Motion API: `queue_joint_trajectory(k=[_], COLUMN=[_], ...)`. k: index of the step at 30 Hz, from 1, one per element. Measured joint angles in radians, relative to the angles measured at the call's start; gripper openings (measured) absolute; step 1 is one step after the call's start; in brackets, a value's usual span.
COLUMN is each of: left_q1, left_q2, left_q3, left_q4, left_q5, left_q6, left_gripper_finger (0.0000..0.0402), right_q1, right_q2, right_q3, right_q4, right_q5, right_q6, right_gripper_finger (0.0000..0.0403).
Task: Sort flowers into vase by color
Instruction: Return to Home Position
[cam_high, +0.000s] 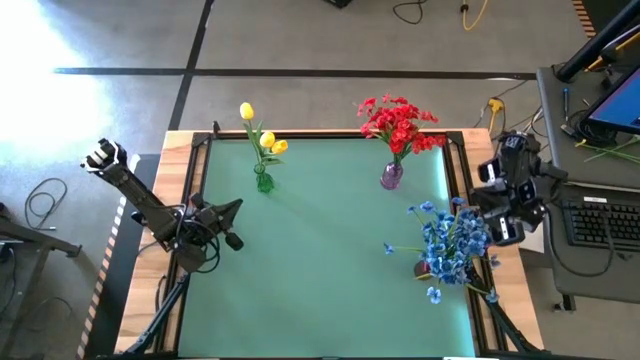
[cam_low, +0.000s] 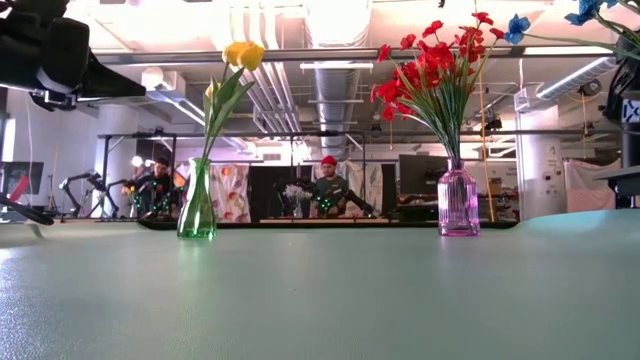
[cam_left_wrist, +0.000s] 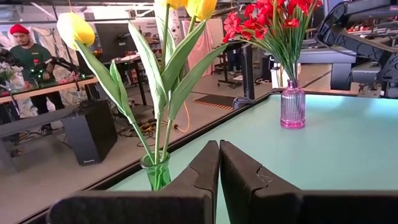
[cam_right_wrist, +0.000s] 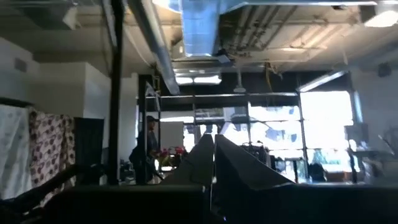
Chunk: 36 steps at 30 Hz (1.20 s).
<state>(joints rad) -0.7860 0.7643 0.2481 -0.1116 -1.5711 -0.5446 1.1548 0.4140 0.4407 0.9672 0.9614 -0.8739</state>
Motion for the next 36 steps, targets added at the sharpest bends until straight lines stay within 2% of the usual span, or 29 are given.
queue_joint_trajectory(k=[3, 9, 14, 21, 26, 29, 36], left_q1=[0.000, 0.001, 0.001, 0.001, 0.001, 0.001, 0.001], left_q2=[0.000, 0.000, 0.000, 0.000, 0.000, 0.000, 0.000], left_q3=[0.000, 0.000, 0.000, 0.000, 0.000, 0.000, 0.000], left_q4=[0.005, 0.007, 0.008, 0.008, 0.016, 0.018, 0.023], left_q5=[0.000, 0.000, 0.000, 0.000, 0.000, 0.000, 0.002], left_q6=[0.000, 0.000, 0.000, 0.000, 0.000, 0.000, 0.007], left_gripper_finger=[0.0000, 0.0000, 0.0000, 0.0000, 0.0000, 0.0000, 0.0000], right_q1=[-0.044, -0.162, -0.244, -0.387, -0.527, -0.601, -0.643], right_q2=[0.051, 0.154, 0.151, 0.151, 0.158, 0.168, 0.079], right_q3=[0.054, 0.191, 0.272, 0.277, 0.277, 0.281, 0.279], right_q4=[-0.087, -0.320, -0.518, -0.585, -0.634, -0.704, -0.780], right_q5=[-0.055, -0.062, -0.178, -0.217, -0.400, -0.422, -0.474], right_q6=[0.060, 0.172, 0.321, 0.411, 0.523, 0.560, 0.599], right_gripper_finger=[0.0009, 0.0009, 0.0009, 0.0009, 0.0009, 0.0009, 0.0009])
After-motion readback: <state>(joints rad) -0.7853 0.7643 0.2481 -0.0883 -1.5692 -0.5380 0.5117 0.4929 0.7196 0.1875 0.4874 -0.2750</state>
